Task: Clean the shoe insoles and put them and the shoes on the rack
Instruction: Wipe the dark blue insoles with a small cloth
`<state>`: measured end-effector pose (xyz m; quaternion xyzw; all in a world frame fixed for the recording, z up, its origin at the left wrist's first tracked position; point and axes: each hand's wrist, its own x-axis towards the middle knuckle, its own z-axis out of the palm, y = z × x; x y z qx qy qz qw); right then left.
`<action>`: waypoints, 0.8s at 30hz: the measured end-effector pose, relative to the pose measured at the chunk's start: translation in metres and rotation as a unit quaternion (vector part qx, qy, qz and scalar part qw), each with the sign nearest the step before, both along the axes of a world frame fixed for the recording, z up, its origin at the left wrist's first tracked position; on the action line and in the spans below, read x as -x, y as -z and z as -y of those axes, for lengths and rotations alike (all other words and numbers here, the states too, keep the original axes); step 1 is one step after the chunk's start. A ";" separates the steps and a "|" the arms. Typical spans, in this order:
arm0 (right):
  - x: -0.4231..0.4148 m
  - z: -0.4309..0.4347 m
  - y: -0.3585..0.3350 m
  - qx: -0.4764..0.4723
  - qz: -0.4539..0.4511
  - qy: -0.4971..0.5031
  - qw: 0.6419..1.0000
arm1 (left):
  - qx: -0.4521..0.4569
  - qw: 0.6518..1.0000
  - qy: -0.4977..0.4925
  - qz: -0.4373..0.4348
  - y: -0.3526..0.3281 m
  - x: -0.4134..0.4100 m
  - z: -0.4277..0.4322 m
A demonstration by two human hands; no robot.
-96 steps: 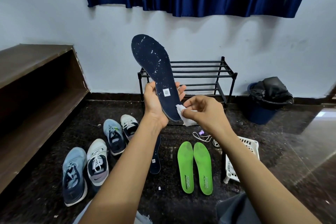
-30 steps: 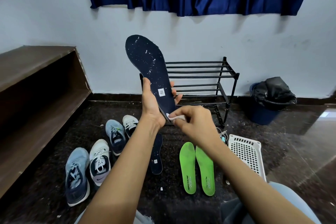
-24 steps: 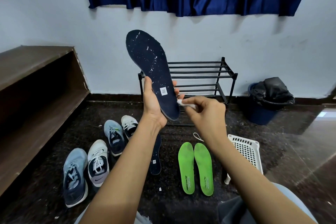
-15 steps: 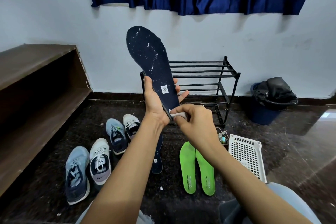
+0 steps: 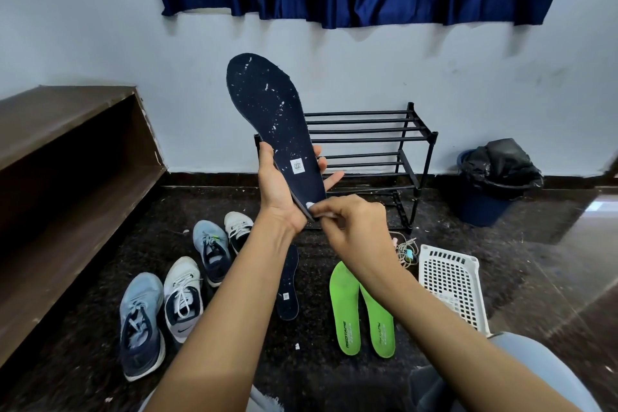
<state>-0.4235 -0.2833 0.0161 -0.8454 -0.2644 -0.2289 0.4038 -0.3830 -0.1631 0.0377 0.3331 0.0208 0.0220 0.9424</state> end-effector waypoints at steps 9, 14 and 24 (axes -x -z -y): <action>-0.011 -0.004 0.010 0.075 0.115 0.064 0.989 | -0.015 1.000 0.023 -0.003 -0.002 -0.001 0.005; -0.001 -0.004 0.006 0.035 0.027 0.020 0.999 | -0.013 1.000 0.005 -0.008 0.002 -0.003 0.000; -0.011 0.021 -0.018 -0.086 0.085 0.096 0.988 | -0.059 0.998 -0.004 -0.009 -0.002 -0.001 0.005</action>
